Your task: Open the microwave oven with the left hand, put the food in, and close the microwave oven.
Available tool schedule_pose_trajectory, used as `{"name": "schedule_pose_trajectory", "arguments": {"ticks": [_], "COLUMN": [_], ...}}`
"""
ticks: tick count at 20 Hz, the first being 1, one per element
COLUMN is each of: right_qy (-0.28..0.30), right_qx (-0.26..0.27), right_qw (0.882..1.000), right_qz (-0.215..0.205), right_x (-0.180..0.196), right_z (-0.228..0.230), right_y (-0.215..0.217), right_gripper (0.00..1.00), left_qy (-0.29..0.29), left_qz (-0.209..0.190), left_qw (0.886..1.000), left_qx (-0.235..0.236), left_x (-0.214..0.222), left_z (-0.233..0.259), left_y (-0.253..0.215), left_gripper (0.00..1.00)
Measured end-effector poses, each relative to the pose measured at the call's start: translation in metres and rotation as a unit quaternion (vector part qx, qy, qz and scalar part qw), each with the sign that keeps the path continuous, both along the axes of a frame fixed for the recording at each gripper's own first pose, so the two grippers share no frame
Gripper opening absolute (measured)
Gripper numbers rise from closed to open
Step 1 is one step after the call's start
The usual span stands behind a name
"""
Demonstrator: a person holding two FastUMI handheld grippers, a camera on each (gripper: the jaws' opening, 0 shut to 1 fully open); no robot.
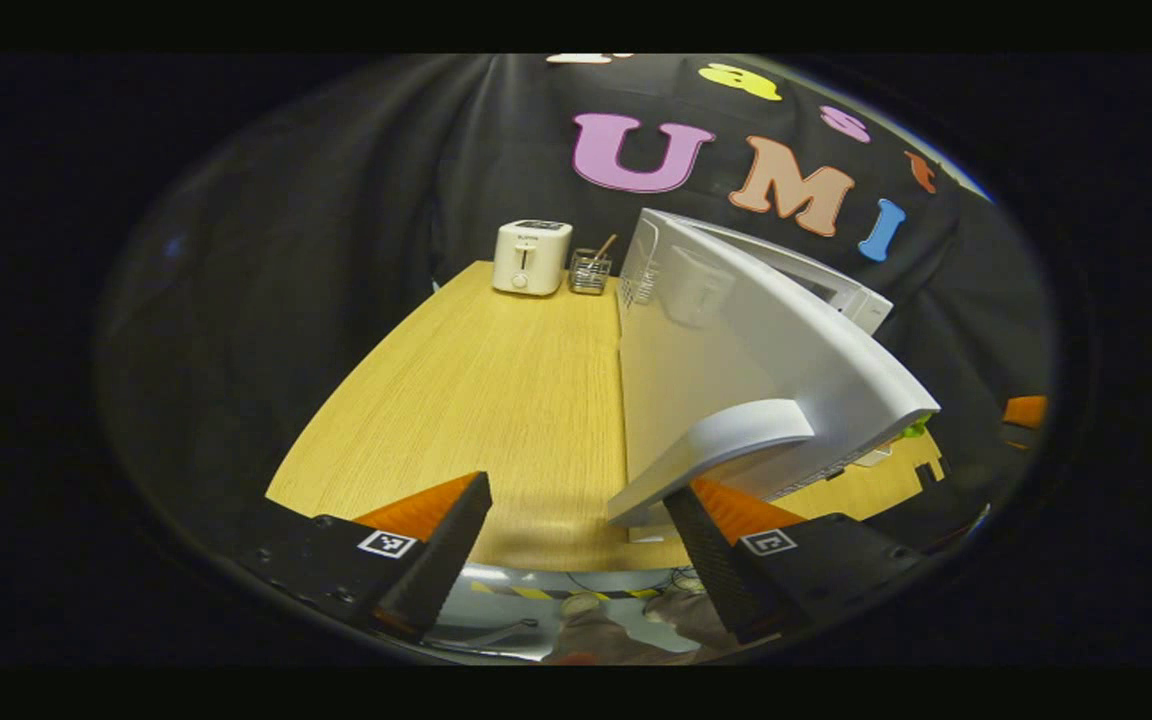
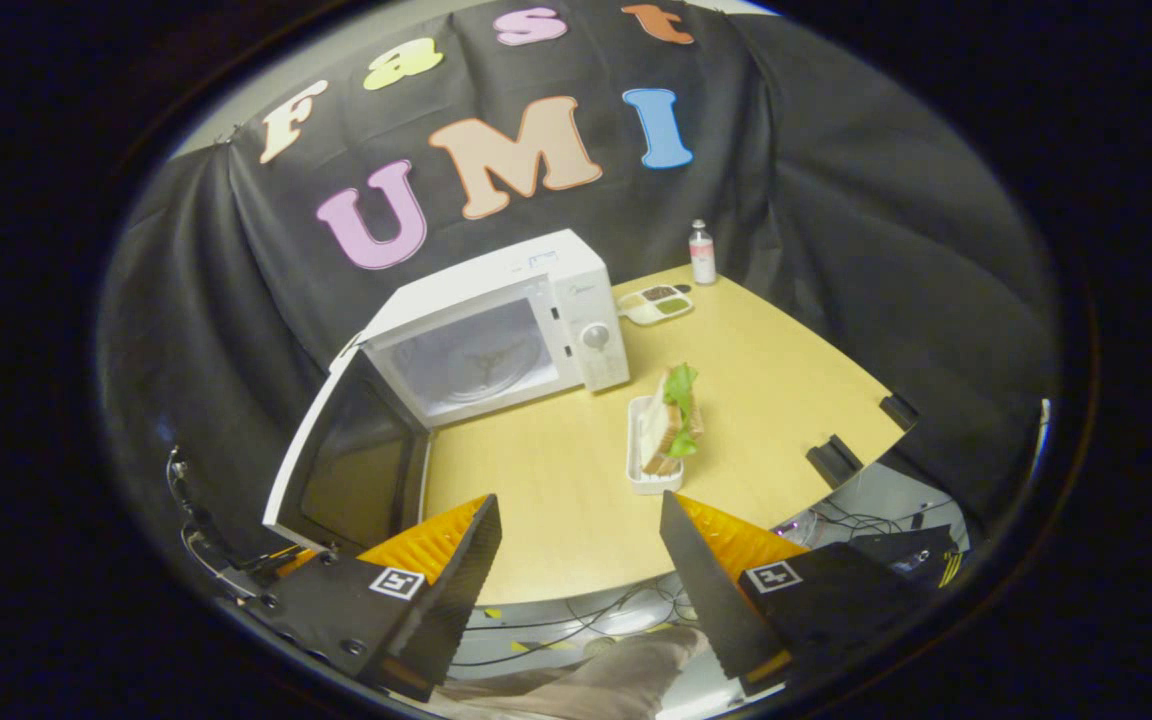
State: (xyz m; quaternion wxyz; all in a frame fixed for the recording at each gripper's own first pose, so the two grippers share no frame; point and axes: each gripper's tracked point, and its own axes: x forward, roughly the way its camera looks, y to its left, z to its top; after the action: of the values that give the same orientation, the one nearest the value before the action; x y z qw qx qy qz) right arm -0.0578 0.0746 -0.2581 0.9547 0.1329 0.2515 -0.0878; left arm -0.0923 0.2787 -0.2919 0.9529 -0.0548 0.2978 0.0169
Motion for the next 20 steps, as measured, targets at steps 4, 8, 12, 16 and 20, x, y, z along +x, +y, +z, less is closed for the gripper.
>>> {"name": "schedule_pose_trajectory", "arguments": {"ticks": [4, 8, 12, 16, 20], "right_qy": [0.028, 0.07, 0.133, 0.182, 0.252], "right_qx": [0.006, 0.023, 0.043, 0.074, 0.116], "right_qw": [1.0, 0.997, 0.99, 0.98, 0.959], "right_qz": [-0.003, 0.006, 0.021, 0.028, 0.05], "right_x": [0.023, 0.061, 0.098, 0.131, 0.156], "right_z": [-0.014, -0.035, -0.061, -0.086, -0.119], "right_y": [-0.027, -0.057, -0.084, -0.105, -0.11], "right_gripper": [0.93, 0.94, 0.92, 0.92, 0.91], "left_qy": [0.008, -0.02, -0.058, -0.109, -0.12], "left_qz": [0.071, 0.176, 0.27, 0.339, 0.382], "left_qw": [0.997, 0.982, 0.954, 0.924, 0.909], "left_qx": [0.02, 0.07, 0.114, 0.137, 0.119], "left_x": [-0.016, -0.031, -0.054, -0.071, -0.077], "left_z": [0.011, 0.042, 0.082, 0.118, 0.132], "left_y": [0.032, 0.076, 0.094, 0.09, 0.074], "left_gripper": [1.0, 0.97, 0.94, 0.96, 0.96]}}
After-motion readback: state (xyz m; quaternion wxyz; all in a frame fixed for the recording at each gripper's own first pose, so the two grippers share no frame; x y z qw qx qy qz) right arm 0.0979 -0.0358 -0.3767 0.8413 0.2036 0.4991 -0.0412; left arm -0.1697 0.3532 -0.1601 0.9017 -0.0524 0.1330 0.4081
